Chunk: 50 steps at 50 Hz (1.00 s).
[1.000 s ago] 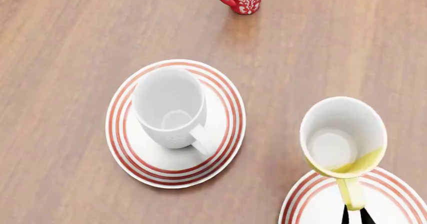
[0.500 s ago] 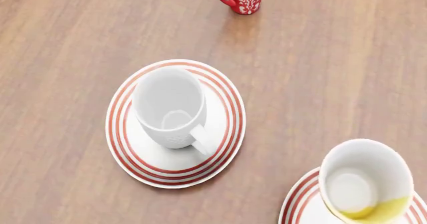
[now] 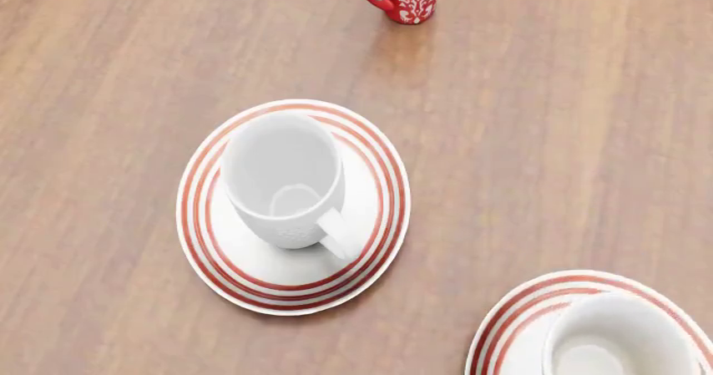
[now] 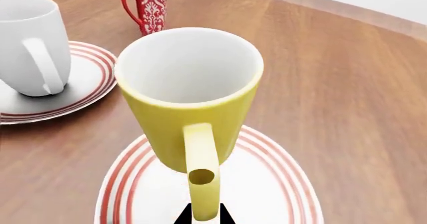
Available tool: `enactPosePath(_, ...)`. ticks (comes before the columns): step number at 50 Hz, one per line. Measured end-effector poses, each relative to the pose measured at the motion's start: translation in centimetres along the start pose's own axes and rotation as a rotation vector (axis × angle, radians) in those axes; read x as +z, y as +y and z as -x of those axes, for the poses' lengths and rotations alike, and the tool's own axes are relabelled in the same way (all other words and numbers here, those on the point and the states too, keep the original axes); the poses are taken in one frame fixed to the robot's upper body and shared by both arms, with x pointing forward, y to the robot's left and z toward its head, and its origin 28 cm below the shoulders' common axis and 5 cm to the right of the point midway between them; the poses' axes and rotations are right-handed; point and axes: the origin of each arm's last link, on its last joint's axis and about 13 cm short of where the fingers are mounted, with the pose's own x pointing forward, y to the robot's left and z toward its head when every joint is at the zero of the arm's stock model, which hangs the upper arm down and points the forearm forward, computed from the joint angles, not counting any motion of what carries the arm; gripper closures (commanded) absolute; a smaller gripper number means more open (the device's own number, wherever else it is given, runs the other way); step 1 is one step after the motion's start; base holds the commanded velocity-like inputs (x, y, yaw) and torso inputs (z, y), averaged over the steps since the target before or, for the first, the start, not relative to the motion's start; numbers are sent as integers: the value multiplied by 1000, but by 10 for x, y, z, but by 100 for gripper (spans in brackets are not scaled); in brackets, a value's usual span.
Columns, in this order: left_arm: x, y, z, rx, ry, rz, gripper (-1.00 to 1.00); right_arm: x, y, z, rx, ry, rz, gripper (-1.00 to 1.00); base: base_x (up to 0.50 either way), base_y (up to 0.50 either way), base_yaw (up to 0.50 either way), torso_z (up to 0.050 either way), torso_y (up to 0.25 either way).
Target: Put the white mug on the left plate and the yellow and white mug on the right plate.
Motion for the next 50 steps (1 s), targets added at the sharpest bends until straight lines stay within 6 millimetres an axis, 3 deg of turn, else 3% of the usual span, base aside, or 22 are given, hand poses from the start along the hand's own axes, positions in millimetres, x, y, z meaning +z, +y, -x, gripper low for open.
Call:
enactPosePath(16,0,0,0,1,-1,2,-100,-21,-4,4,-18,31,-28,100,0,0,0,0,1)
enactPosePath(50,-1,0,0,0,-1,3,-100,-44,-8,-5,-31,63,-91,100,0,0,0,0,0)
